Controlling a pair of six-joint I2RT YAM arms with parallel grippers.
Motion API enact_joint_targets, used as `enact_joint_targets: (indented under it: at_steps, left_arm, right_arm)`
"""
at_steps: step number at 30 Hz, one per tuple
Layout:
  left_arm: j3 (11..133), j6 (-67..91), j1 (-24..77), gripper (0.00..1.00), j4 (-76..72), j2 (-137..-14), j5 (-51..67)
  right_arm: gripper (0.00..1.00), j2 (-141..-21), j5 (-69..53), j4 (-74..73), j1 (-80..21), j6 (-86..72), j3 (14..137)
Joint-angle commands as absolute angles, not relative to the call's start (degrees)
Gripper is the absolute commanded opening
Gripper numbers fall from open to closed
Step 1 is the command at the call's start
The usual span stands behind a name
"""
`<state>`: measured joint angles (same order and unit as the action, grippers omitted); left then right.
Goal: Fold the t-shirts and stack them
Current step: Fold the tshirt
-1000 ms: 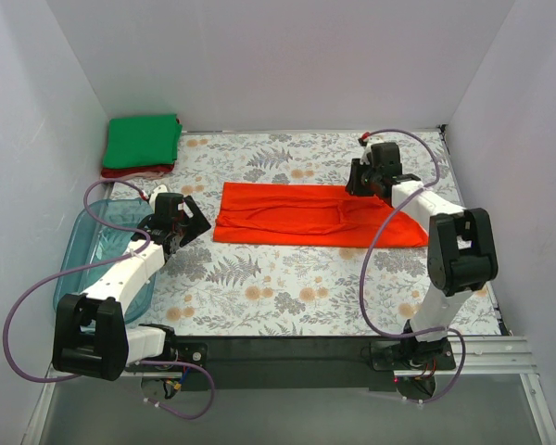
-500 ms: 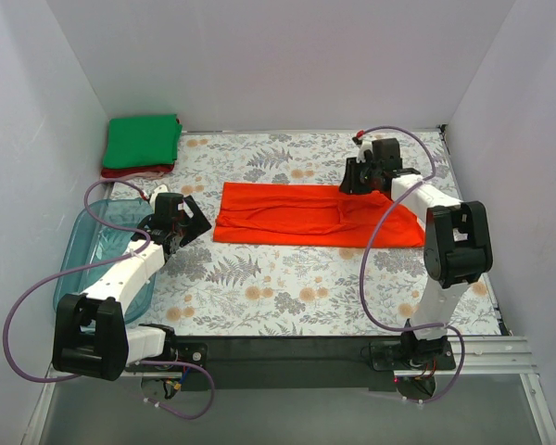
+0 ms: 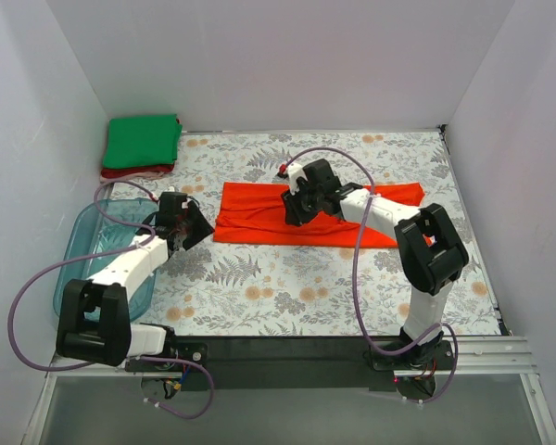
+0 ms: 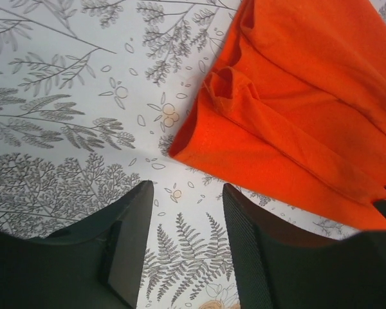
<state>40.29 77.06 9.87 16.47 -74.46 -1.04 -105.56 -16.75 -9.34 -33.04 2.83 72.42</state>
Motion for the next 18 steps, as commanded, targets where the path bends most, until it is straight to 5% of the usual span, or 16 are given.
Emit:
enact_joint_targets:
  at_steps: [1, 7, 18]
  left_arm:
    - [43.76, 82.60, 11.68, 0.44, 13.72, -76.02, 3.95]
    - [47.72, 89.03, 15.99, 0.31, 10.99, -84.35, 2.73]
    - [48.78, 90.18, 17.67, 0.25, 9.93, -91.32, -3.25]
  right_arm:
    - [0.40, -107.40, -11.70, -9.75, -35.76, 8.16, 74.71]
    - [0.60, -109.16, -3.88, -10.20, -40.42, 14.93, 75.85]
    - [0.62, -112.41, 4.83, -10.37, -42.98, 18.19, 77.69]
